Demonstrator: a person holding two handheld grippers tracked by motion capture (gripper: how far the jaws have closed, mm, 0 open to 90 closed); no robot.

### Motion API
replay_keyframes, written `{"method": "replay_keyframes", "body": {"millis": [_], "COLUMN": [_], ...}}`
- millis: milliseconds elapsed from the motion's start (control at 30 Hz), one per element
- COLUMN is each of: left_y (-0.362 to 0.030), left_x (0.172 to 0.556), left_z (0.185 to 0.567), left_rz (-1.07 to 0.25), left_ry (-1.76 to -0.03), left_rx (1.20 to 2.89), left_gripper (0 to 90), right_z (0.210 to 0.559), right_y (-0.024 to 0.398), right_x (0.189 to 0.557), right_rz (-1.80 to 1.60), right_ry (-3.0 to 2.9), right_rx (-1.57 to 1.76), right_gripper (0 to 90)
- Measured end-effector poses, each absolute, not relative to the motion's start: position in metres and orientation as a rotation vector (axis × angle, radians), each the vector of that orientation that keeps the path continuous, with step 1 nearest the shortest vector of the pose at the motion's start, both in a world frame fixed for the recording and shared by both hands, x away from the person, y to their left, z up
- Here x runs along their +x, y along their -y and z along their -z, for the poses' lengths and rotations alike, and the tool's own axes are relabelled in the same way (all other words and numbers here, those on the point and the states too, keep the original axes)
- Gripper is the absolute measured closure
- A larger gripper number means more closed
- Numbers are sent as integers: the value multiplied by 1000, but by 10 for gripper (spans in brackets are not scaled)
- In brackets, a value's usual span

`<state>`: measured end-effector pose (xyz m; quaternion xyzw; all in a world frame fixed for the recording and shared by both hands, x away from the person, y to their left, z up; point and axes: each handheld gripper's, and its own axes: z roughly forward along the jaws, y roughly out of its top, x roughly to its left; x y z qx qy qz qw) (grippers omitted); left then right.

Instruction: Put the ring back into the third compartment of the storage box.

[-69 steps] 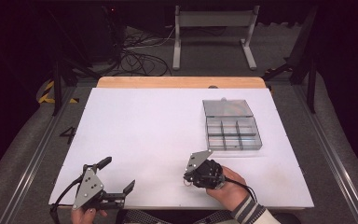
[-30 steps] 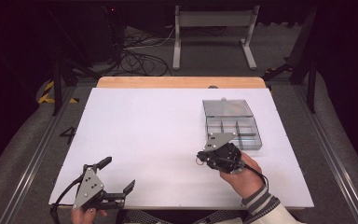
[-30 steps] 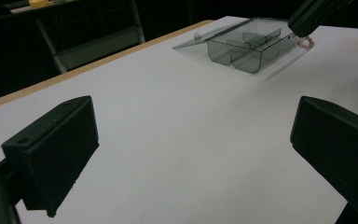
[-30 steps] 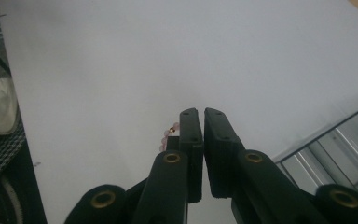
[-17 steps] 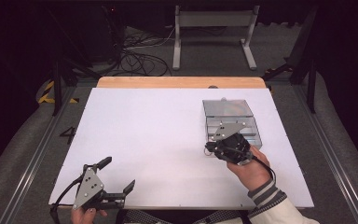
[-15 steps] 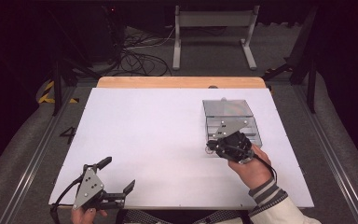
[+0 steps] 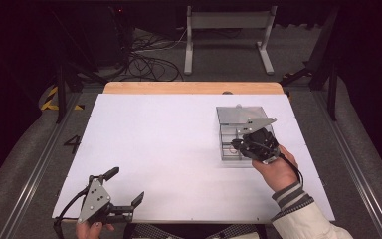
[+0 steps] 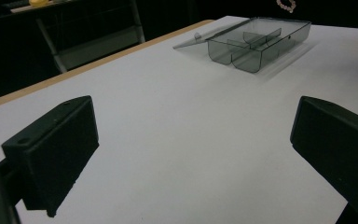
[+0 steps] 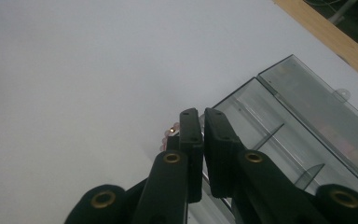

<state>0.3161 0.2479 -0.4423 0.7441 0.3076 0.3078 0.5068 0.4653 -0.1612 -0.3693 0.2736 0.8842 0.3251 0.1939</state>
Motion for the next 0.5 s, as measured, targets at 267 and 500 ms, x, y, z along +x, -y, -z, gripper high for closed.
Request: {"method": "replay_keyframes", "body": {"millis": [267, 500], "left_y": [-249, -249], "left_x": [316, 316], "left_z": [442, 442], "left_rz": [-751, -751], "left_ry": [-733, -733], "left_rx": [1799, 1799], "left_gripper": [13, 13], "right_z": [368, 369], "right_y": [176, 188], "right_x": [479, 490], "right_rz": [-886, -873], "right_ry": [-2446, -2424], "right_rx": [847, 914], "right_gripper": [866, 866]}}
